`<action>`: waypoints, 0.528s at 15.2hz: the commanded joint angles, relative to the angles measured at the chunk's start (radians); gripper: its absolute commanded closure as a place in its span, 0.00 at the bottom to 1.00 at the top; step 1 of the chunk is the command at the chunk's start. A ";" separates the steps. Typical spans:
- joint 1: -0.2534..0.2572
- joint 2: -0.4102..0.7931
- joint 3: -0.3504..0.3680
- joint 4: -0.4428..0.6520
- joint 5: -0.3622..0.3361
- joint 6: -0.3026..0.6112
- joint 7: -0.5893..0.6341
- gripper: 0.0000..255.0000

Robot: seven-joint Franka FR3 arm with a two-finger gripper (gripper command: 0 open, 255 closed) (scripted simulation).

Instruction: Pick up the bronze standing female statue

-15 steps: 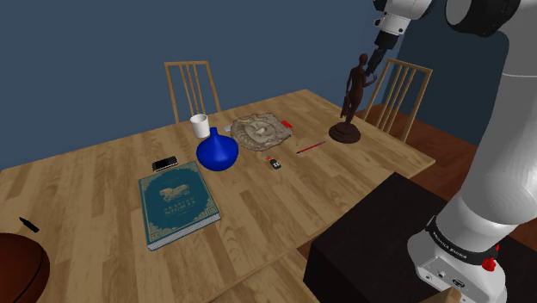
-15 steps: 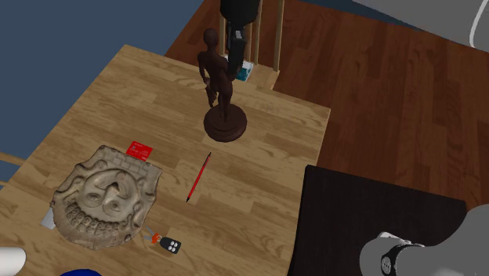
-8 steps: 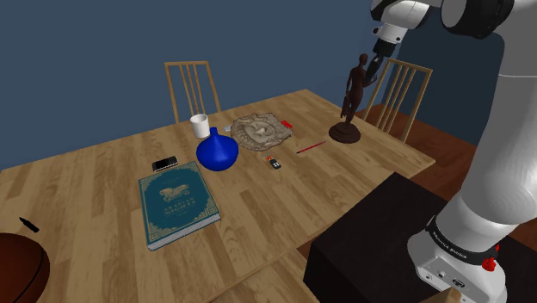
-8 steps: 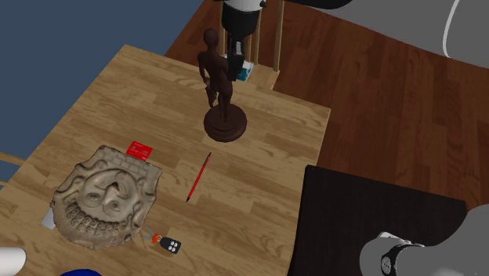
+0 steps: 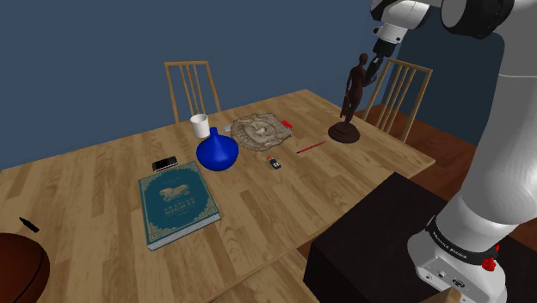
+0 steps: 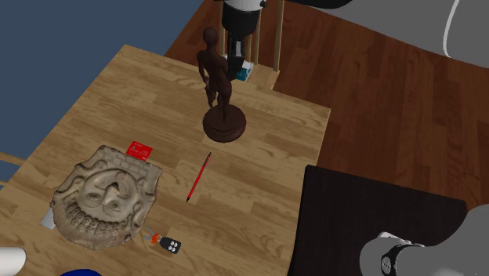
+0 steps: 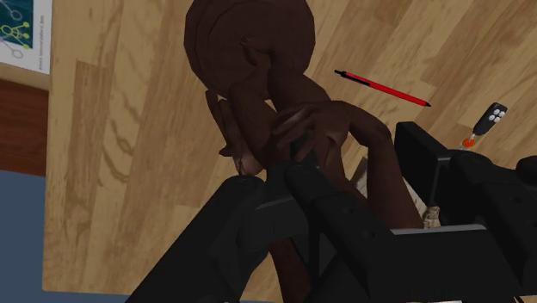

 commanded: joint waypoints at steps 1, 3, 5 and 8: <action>0.000 0.001 0.000 -0.002 0.000 0.001 0.000 1.00; 0.000 -0.006 -0.002 0.016 -0.007 -0.021 0.009 1.00; 0.000 -0.013 -0.005 0.034 -0.014 -0.044 0.018 1.00; -0.001 -0.021 -0.008 0.065 -0.023 -0.078 0.030 1.00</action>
